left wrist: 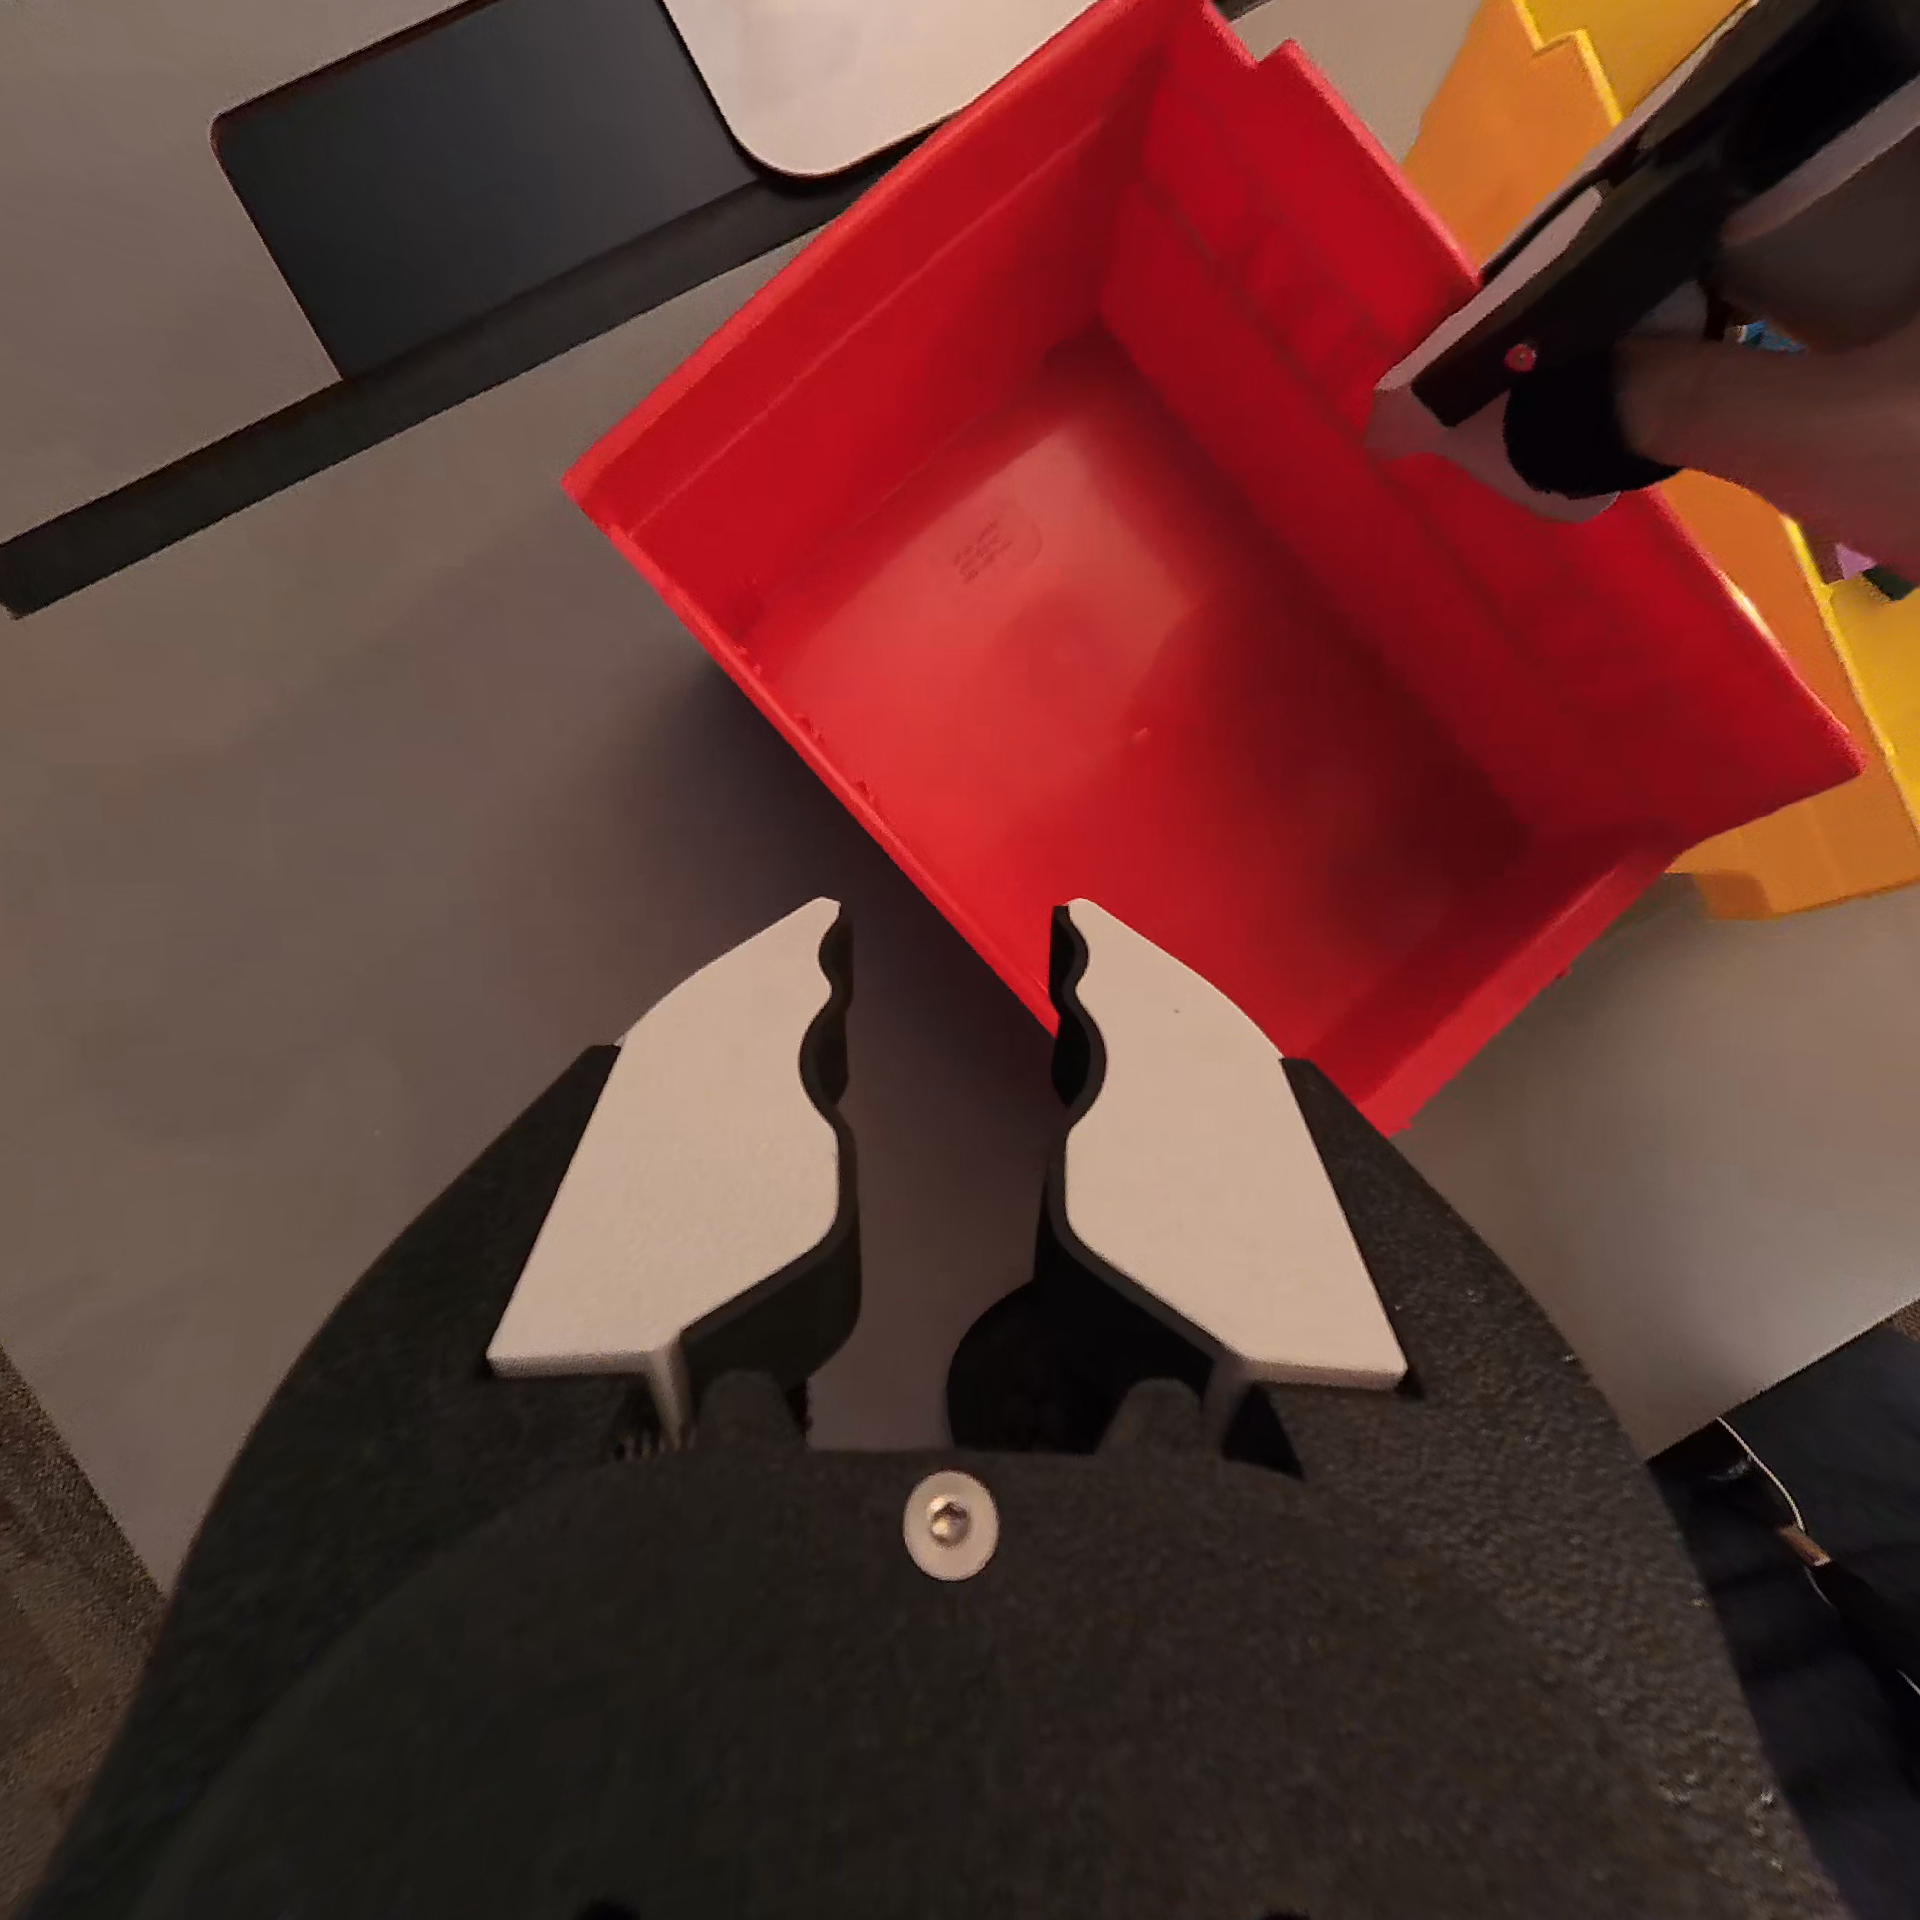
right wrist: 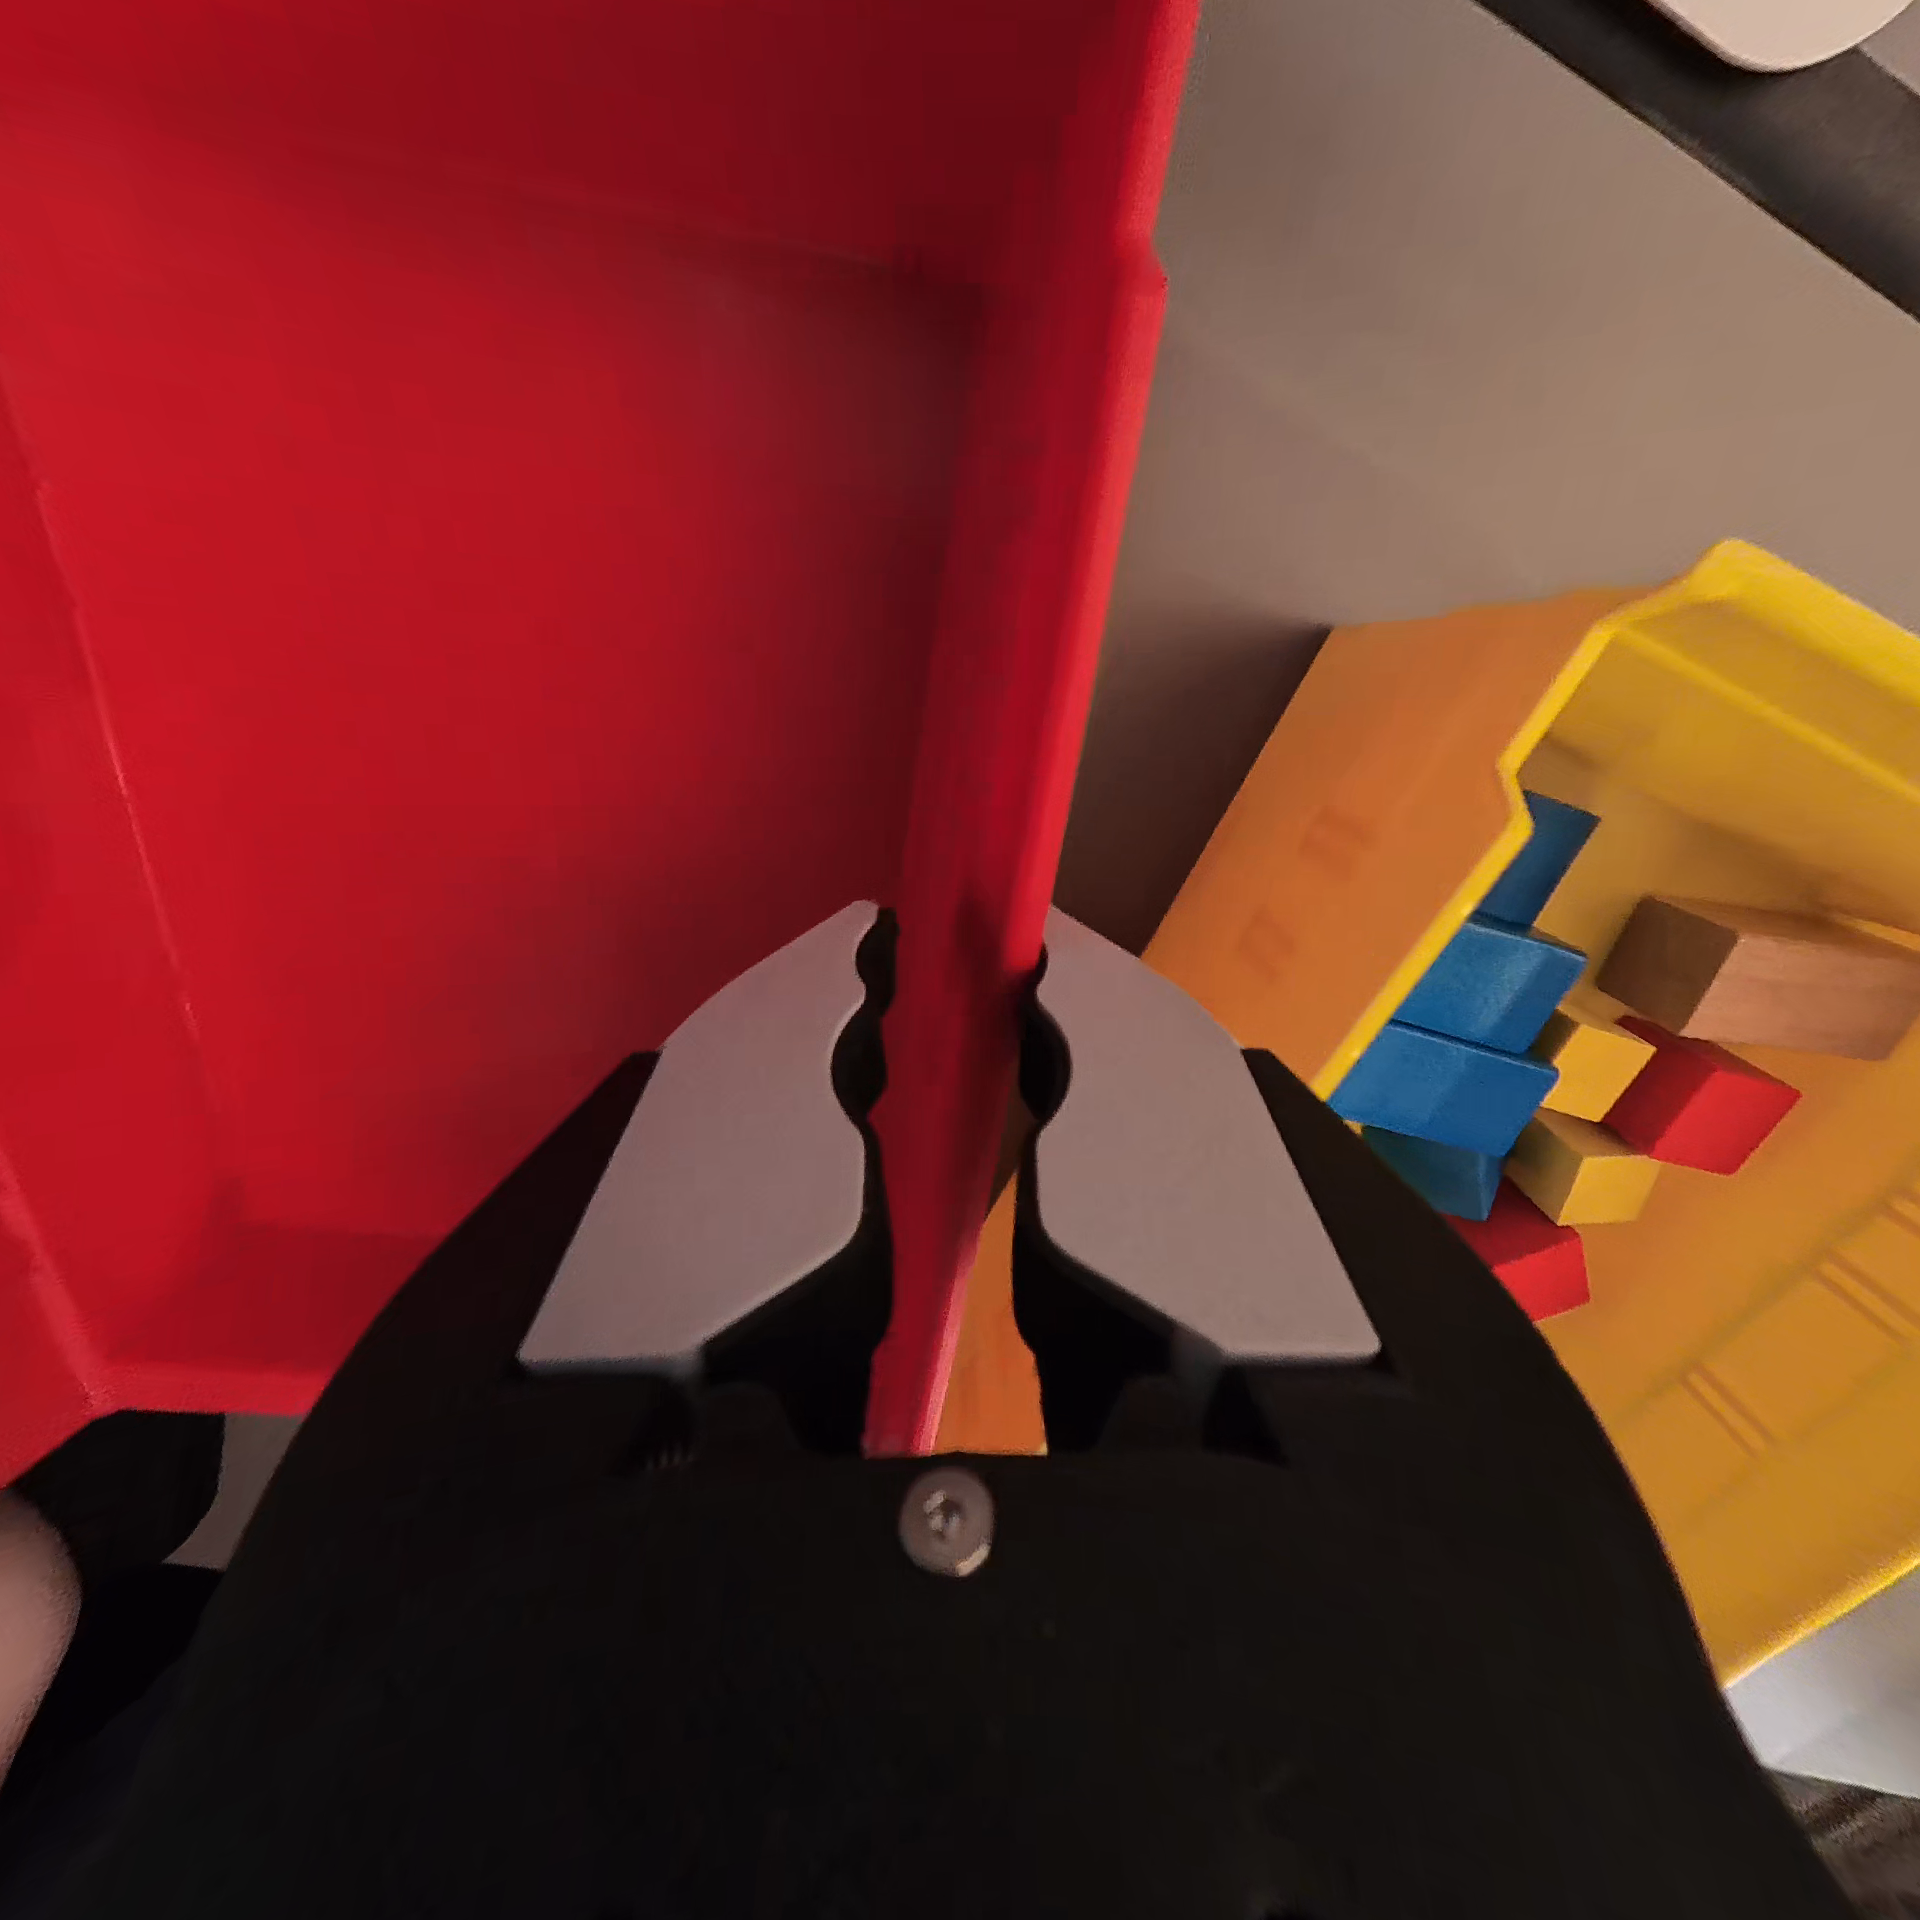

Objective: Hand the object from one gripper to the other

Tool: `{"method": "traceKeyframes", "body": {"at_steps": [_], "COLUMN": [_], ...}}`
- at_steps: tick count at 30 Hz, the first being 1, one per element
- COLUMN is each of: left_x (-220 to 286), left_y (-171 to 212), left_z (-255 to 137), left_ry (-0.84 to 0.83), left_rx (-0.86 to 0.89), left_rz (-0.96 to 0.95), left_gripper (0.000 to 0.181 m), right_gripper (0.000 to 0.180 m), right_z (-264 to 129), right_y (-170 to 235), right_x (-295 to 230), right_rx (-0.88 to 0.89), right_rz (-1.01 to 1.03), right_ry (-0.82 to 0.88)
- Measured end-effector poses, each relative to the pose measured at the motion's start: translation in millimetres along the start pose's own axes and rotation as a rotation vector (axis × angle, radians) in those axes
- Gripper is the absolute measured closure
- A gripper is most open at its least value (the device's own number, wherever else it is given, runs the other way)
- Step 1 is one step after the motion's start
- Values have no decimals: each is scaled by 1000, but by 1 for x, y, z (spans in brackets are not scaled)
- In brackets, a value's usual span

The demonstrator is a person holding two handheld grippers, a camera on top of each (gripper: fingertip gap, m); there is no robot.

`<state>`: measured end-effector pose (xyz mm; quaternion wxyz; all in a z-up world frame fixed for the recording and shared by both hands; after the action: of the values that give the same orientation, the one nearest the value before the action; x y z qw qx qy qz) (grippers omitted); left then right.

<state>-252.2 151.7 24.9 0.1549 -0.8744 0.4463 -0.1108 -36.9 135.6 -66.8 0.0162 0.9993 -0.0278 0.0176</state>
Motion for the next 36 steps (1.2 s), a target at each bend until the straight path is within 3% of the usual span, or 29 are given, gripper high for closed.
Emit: {"method": "traceKeyframes", "body": {"at_steps": [7, 22, 29, 36], "left_x": [0, 2, 2, 0], "left_y": [0, -1, 0, 5], "left_z": [3, 3, 1, -4], "left_ry": [0, -9, -9, -47], "left_rx": [-12, -20, -9, -28], "left_rz": [3, 16, 13, -4], "left_gripper": [146, 148, 148, 148], "right_gripper": [167, 166, 174, 174], "right_z": [12, 25, 22, 16], "right_y": [-6, -7, -12, -15], "right_x": [-1, 0, -7, -14], "right_rx": [-21, -53, -26, -62], "right_rz": [36, 29, 47, 5], "right_ry": [-41, -22, -261, -274]}}
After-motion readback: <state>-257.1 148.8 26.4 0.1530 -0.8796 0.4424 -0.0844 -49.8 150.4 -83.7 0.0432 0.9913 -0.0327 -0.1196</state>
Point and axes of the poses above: each gripper's, where its closed fingertips meet, z out along the fingers, y out of its underside, x = y × z across the jaws, the point moved 3 cm from there along -z, back along the fingers, and after that the axes turned 10 degrees about -x, right-handed, at the moved point
